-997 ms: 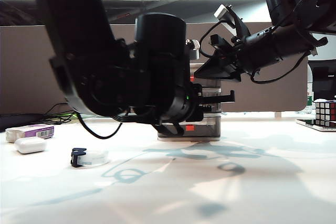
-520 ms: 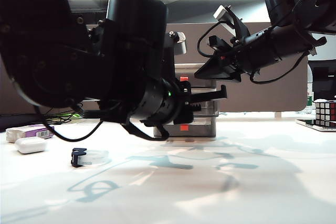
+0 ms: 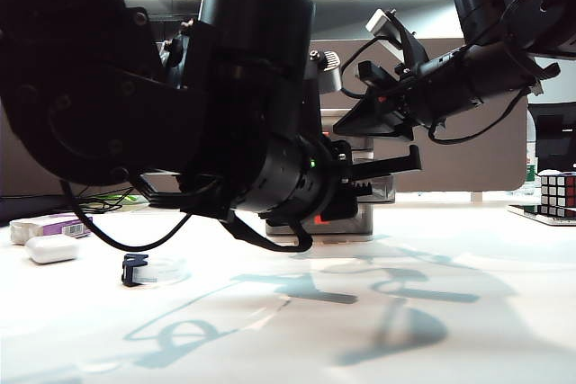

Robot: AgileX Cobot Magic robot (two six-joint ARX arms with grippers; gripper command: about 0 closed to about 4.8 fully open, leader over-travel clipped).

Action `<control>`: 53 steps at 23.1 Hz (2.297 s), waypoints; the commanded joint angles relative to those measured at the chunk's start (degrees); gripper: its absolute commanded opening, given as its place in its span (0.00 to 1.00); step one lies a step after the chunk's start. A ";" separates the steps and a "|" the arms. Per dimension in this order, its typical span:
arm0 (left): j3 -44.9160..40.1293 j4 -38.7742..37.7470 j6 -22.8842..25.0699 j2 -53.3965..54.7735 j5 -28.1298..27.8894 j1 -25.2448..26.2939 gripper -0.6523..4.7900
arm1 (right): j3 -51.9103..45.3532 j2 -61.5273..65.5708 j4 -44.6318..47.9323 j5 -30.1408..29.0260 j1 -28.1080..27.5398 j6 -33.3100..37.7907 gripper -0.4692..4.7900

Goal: Open the second layer of the drawer on the table, pick up the transparent tape on the table and put it in, and finally close the drawer.

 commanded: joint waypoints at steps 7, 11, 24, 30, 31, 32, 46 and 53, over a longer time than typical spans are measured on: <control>-0.76 -17.22 -2.25 -5.75 2.91 -2.08 0.48 | 0.31 -0.17 0.90 0.66 -0.07 -0.20 0.08; -8.13 -26.23 -2.58 -19.19 2.49 -2.21 0.50 | 0.26 -0.20 -0.57 0.02 -0.07 -0.17 0.08; -18.64 -64.54 16.26 -55.58 12.33 12.37 0.52 | 0.26 -0.20 -3.17 -3.48 0.22 0.33 0.08; -18.64 -65.35 31.04 -60.06 41.33 34.53 0.93 | 0.24 -0.20 -5.01 -3.63 0.24 0.31 0.08; -18.64 -65.07 32.50 -59.12 45.07 38.88 0.94 | 0.24 -0.20 -5.22 -3.63 0.24 0.31 0.08; -18.64 -64.61 34.34 -57.94 48.81 42.40 0.94 | 0.24 -0.20 -5.33 -3.63 0.24 0.31 0.08; -16.00 -48.94 40.39 -31.23 71.65 47.74 0.98 | 0.20 -0.20 -6.67 -4.50 0.22 0.22 0.08; -11.39 -48.94 43.80 -24.13 74.01 47.71 0.98 | 0.20 -0.20 -6.69 -4.50 0.20 0.20 0.08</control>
